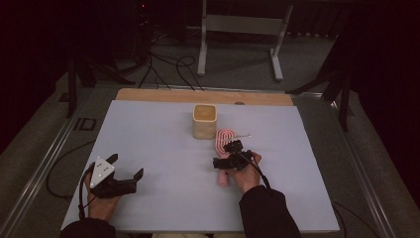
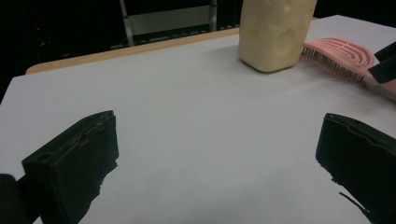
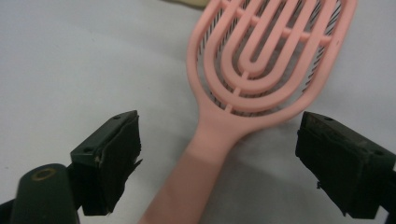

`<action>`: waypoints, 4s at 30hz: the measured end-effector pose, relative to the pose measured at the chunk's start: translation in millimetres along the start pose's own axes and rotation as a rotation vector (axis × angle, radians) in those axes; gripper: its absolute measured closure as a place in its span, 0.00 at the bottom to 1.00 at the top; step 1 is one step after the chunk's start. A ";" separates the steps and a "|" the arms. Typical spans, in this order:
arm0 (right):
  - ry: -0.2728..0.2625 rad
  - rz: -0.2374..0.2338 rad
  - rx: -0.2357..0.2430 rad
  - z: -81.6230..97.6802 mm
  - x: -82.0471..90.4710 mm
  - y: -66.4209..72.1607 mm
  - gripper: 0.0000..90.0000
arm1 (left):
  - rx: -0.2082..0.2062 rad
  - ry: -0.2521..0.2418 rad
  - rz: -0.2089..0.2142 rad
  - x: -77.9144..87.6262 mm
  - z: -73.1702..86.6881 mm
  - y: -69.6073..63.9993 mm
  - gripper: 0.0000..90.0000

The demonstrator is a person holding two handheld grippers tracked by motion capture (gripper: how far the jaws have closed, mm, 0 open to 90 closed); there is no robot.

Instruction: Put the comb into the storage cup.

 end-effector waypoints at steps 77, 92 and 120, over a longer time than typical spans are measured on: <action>-0.012 -0.060 -0.106 12.7 18.0 -42.0 0.77 | -0.009 0.017 -0.001 -2.3 0.7 -1.1 0.00; -0.076 -0.066 -0.081 13.3 32.1 -45.9 0.77 | -0.010 0.020 0.000 -2.5 0.8 -1.3 0.00; -0.204 -0.072 -0.039 14.4 50.8 -44.0 0.77 | -0.009 0.028 -0.002 -3.7 1.2 -2.1 0.00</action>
Point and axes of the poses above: each handheld gripper's, and its own axes: x roughly backward along the jaws, z roughly out of its underside, y roughly to its left, the point moved 1 cm from there along -x, roughly forward along the jaws, and after that the axes turned 3 degrees about x, right-handed, at the moved point
